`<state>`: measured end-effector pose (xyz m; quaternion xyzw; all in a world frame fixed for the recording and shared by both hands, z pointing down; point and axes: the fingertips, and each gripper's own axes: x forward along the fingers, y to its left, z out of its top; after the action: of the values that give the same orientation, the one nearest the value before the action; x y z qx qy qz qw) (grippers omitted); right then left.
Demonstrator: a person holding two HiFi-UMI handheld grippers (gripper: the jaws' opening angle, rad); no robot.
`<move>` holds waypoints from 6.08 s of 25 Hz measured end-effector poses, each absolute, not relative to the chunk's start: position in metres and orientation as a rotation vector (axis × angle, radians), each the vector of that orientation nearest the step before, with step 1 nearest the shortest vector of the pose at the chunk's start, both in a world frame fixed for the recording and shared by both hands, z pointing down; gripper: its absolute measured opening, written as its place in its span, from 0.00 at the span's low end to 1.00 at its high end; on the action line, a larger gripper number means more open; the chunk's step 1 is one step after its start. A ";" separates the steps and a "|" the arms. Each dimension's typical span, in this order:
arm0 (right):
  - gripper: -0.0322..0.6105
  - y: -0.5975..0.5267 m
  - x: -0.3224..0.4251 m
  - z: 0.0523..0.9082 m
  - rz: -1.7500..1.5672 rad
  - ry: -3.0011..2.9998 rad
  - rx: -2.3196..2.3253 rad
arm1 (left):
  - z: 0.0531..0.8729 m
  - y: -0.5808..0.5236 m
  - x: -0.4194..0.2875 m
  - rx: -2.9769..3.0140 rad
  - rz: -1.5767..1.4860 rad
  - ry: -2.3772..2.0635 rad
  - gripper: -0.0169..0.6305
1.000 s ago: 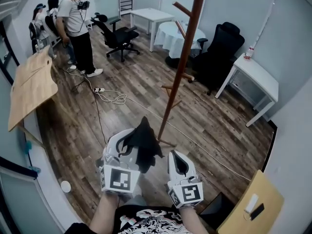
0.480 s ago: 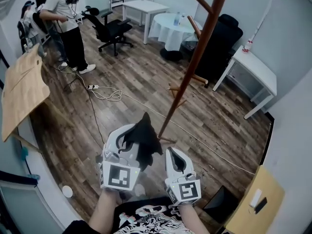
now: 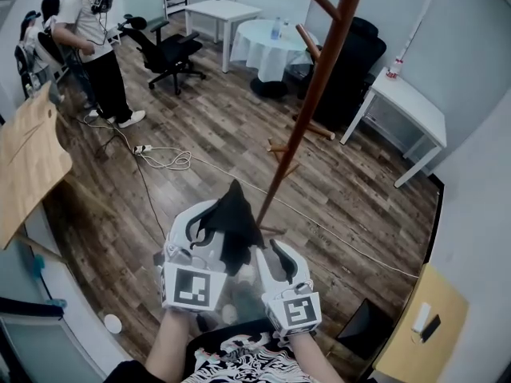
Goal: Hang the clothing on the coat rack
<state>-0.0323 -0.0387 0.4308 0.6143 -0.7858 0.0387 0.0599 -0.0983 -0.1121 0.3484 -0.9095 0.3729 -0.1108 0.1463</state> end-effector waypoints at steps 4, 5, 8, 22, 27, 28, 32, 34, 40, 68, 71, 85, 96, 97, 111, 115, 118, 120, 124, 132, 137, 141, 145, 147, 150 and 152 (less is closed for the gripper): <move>0.24 -0.049 -0.029 0.442 0.147 -2.362 1.858 | 0.346 -0.119 -0.091 -2.621 -0.299 1.042 0.04; 0.24 -0.051 -0.026 0.445 0.150 -2.357 1.858 | 0.346 -0.121 -0.088 -2.623 -0.299 1.036 0.04; 0.28 -0.059 -0.025 0.453 0.149 -2.358 1.827 | 0.347 -0.127 -0.080 -2.621 -0.308 1.009 0.04; 0.10 -0.110 -0.021 0.471 0.098 -2.353 1.740 | 0.360 -0.156 -0.054 -2.662 -0.318 0.921 0.04; 0.06 -0.118 -0.017 0.460 0.047 -2.333 1.770 | 0.362 -0.171 -0.053 -2.666 -0.323 0.928 0.04; 0.06 -0.119 -0.015 0.458 0.045 -2.335 1.783 | 0.362 -0.175 -0.054 -2.664 -0.323 0.929 0.04; 0.06 -0.121 -0.005 0.443 0.060 -2.339 1.879 | 0.366 -0.188 -0.057 -2.665 -0.339 0.918 0.04; 0.06 -0.124 0.001 0.437 0.044 -2.323 1.918 | 0.371 -0.196 -0.057 -2.675 -0.340 0.914 0.04; 0.06 -0.133 0.031 0.428 0.038 -2.269 2.034 | 0.387 -0.222 -0.040 -2.619 -0.426 0.867 0.04; 0.06 -0.220 0.089 0.398 0.010 -2.180 2.217 | 0.398 -0.334 0.026 -2.523 -0.582 0.624 0.04; 0.06 -0.228 0.100 0.392 -0.002 -2.156 2.242 | 0.395 -0.342 0.037 -2.524 -0.576 0.598 0.04; 0.06 -0.253 0.141 0.400 -0.021 -2.085 2.326 | 0.413 -0.366 0.076 -2.478 -0.620 0.472 0.04; 0.06 -0.262 0.146 0.421 0.039 -2.090 2.297 | 0.431 -0.369 0.084 -2.491 -0.661 0.439 0.04; 0.06 -0.263 0.146 0.423 0.044 -2.093 2.291 | 0.432 -0.369 0.084 -2.492 -0.667 0.440 0.04; 0.06 -0.272 0.138 0.462 0.186 -2.107 2.175 | 0.465 -0.367 0.088 -2.539 -0.746 0.398 0.04; 0.06 -0.269 0.136 0.472 0.228 -2.112 2.160 | 0.473 -0.360 0.088 -2.549 -0.766 0.388 0.04; 0.06 -0.266 0.131 0.477 0.246 -2.141 2.159 | 0.481 -0.357 0.085 -2.570 -0.768 0.380 0.04; 0.06 -0.266 0.128 0.483 0.257 -2.142 2.144 | 0.487 -0.356 0.085 -2.588 -0.770 0.370 0.04; 0.06 -0.268 0.120 0.492 0.289 -2.153 2.102 | 0.498 -0.351 0.087 -2.619 -0.776 0.344 0.04; 0.06 -0.271 0.113 0.497 0.307 -2.168 2.075 | 0.510 -0.341 0.086 -2.671 -0.768 0.319 0.04; 0.06 -0.268 0.118 0.490 0.253 -2.133 2.118 | 0.510 -0.337 0.087 -2.643 -0.776 0.274 0.05; 0.10 -0.266 0.116 0.489 0.263 -2.137 2.118 | 0.512 -0.330 0.087 -2.657 -0.788 0.221 0.13; 0.14 -0.263 0.115 0.486 0.270 -2.139 2.127 | 0.512 -0.329 0.086 -2.670 -0.796 0.201 0.15; 0.15 -0.262 0.114 0.484 0.265 -2.141 2.133 | 0.511 -0.330 0.085 -2.675 -0.798 0.194 0.18; 0.15 -0.260 0.112 0.481 0.258 -2.143 2.139 | 0.512 -0.329 0.080 -2.710 -0.795 0.183 0.22; 0.15 -0.258 0.112 0.479 0.249 -2.148 2.143 | 0.512 -0.329 0.076 -2.741 -0.793 0.180 0.25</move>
<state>0.1116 -0.2577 0.4790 0.7032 -0.7046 0.0817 0.0486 0.0759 -0.3291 0.5119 -0.9492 0.0623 -0.2746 0.1408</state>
